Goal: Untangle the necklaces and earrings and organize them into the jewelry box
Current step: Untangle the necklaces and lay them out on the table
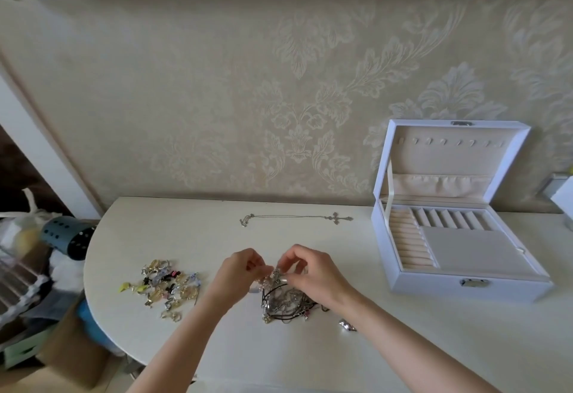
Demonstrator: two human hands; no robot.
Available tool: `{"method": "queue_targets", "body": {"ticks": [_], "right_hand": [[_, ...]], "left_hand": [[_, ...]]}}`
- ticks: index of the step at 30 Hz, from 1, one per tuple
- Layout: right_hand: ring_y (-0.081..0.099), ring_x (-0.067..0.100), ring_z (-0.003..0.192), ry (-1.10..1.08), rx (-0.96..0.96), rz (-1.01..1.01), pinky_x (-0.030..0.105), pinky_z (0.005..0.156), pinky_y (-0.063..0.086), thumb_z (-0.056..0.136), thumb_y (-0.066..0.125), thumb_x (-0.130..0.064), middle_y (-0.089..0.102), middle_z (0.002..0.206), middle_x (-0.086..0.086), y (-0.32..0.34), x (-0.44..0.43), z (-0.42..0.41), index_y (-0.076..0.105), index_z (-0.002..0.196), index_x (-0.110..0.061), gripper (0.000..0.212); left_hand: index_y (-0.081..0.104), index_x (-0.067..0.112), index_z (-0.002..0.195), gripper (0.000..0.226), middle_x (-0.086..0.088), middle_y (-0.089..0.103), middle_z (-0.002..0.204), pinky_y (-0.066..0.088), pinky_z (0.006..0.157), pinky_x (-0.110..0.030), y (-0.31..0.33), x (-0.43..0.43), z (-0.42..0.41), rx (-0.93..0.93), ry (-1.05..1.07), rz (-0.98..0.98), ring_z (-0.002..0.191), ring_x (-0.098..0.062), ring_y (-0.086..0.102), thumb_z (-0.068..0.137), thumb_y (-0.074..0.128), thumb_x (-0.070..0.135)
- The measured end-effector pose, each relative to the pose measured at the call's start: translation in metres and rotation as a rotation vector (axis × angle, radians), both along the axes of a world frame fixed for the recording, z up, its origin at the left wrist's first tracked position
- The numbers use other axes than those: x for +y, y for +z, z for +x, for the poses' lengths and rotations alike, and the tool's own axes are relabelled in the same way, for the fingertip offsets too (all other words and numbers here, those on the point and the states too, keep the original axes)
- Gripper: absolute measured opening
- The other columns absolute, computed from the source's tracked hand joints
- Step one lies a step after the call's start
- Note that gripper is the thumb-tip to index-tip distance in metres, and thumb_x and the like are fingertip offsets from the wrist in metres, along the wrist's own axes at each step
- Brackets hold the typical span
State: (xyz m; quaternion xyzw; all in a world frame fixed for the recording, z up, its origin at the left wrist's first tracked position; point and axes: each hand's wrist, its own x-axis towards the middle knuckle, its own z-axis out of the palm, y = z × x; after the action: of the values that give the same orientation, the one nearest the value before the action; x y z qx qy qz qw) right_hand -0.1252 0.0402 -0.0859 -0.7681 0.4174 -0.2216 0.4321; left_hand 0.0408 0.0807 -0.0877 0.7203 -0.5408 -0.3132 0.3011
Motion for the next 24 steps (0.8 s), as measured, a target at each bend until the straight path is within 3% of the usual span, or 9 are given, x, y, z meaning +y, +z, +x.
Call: {"method": "queue_targets", "body": {"ticks": [2,5,8,12,16,19,21,24], "right_hand": [[0.053,-0.005,0.062,0.024,-0.102,0.159,0.011,0.061,0.044,0.076,0.065,-0.001,0.066,0.087,-0.009,0.003,0.002,0.008,0.059,0.094,-0.018,0.025],[0.057,0.001,0.068,0.024,-0.136,0.258,0.019,0.070,0.049,0.074,0.068,0.000,0.064,0.081,-0.006,0.001,-0.001,0.015,0.059,0.093,-0.021,0.030],[0.057,0.009,0.072,0.002,-0.136,0.302,0.027,0.077,0.050,0.071,0.072,-0.002,0.062,0.076,-0.003,-0.003,-0.004,0.016,0.065,0.083,-0.024,0.026],[0.057,0.010,0.071,0.025,-0.226,0.375,0.020,0.072,0.048,0.072,0.074,0.001,0.060,0.075,0.000,0.000,-0.007,0.014,0.066,0.081,-0.019,0.024],[0.059,0.012,0.076,0.009,-0.300,0.378,0.021,0.075,0.049,0.075,0.069,0.004,0.063,0.079,0.004,0.001,-0.009,0.015,0.066,0.084,-0.014,0.020],[0.062,0.010,0.073,-0.037,-0.337,0.371,0.016,0.069,0.048,0.077,0.068,0.002,0.067,0.078,0.004,0.002,-0.011,0.013,0.067,0.085,-0.013,0.017],[0.061,0.010,0.069,-0.047,-0.365,0.386,0.016,0.066,0.047,0.078,0.067,0.002,0.067,0.076,0.004,0.004,-0.014,0.010,0.067,0.084,-0.013,0.016],[0.052,0.010,0.055,-0.047,-0.384,0.428,0.019,0.057,0.043,0.079,0.067,0.000,0.067,0.072,0.001,0.007,-0.016,0.006,0.065,0.084,-0.011,0.012]], "left_hand": [[0.052,0.016,0.068,0.023,0.005,0.058,0.061,0.037,0.049,-0.008,0.003,0.000,-0.002,0.106,0.031,-0.022,0.050,0.001,0.054,0.086,0.065,0.012],[0.050,0.013,0.070,0.021,0.006,0.055,0.058,0.034,0.047,-0.009,0.003,0.003,-0.003,0.191,0.057,-0.024,0.044,0.004,0.050,0.088,0.061,0.012],[0.049,0.012,0.071,0.021,0.006,0.051,0.059,0.034,0.050,-0.011,0.001,0.006,-0.002,0.242,0.049,-0.056,0.049,0.001,0.044,0.089,0.060,0.011],[0.049,0.009,0.077,0.017,0.004,0.055,0.062,0.043,0.059,-0.019,-0.002,0.010,-0.003,0.453,0.062,-0.052,0.059,-0.010,0.052,0.093,0.052,0.012],[0.052,0.007,0.092,0.023,0.000,0.061,0.073,0.045,0.063,-0.023,0.001,0.017,-0.001,0.625,-0.029,-0.026,0.062,-0.011,0.060,0.091,0.056,0.029],[0.053,0.007,0.101,0.037,0.003,0.063,0.078,0.041,0.064,-0.024,0.002,0.020,0.002,0.608,-0.120,0.001,0.065,-0.011,0.056,0.075,0.074,0.022],[0.055,0.005,0.099,0.028,0.005,0.062,0.073,0.038,0.060,-0.021,0.000,0.019,0.003,0.596,-0.084,-0.034,0.060,-0.010,0.050,0.078,0.073,0.011],[0.059,0.003,0.093,0.011,0.002,0.065,0.068,0.034,0.055,-0.017,0.000,0.018,0.003,0.564,-0.016,-0.100,0.055,-0.008,0.043,0.086,0.064,0.009]]}}
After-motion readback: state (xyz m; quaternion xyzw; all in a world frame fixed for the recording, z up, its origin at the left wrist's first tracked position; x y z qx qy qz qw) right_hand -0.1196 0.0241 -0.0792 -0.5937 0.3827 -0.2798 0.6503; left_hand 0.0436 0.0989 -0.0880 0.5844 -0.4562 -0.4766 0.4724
